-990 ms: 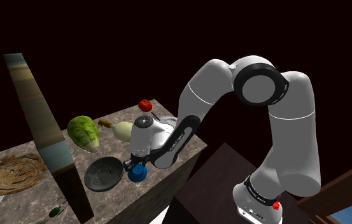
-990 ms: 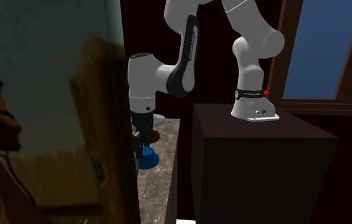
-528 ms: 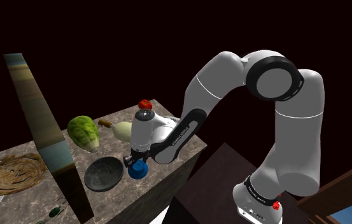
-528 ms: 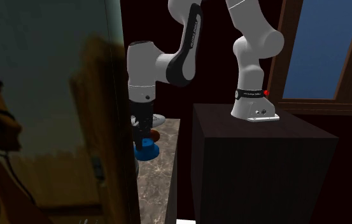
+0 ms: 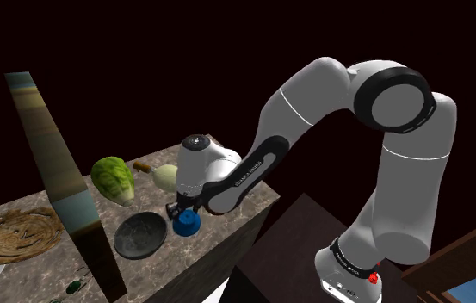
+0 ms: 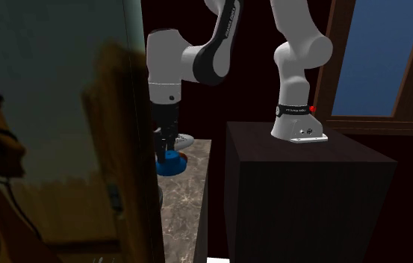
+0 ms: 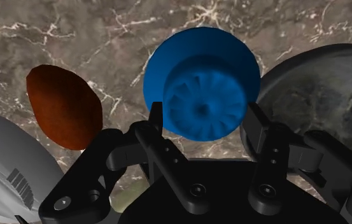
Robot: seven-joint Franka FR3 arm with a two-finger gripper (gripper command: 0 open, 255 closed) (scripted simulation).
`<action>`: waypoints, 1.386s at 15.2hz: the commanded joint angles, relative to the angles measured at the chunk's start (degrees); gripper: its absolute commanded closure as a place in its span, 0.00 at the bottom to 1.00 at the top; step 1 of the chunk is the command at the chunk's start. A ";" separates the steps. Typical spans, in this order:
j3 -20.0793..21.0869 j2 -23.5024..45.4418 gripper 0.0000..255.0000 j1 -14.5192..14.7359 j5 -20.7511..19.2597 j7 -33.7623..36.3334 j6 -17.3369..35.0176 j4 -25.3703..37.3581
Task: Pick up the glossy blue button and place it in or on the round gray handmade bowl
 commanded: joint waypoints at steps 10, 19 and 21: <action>3.26 -7.63 1.00 -2.45 4.91 -3.59 -6.56 -0.74; 3.21 1.65 1.00 3.15 2.54 1.39 -16.49 17.74; 3.01 4.93 1.00 4.91 1.89 2.46 -19.35 23.72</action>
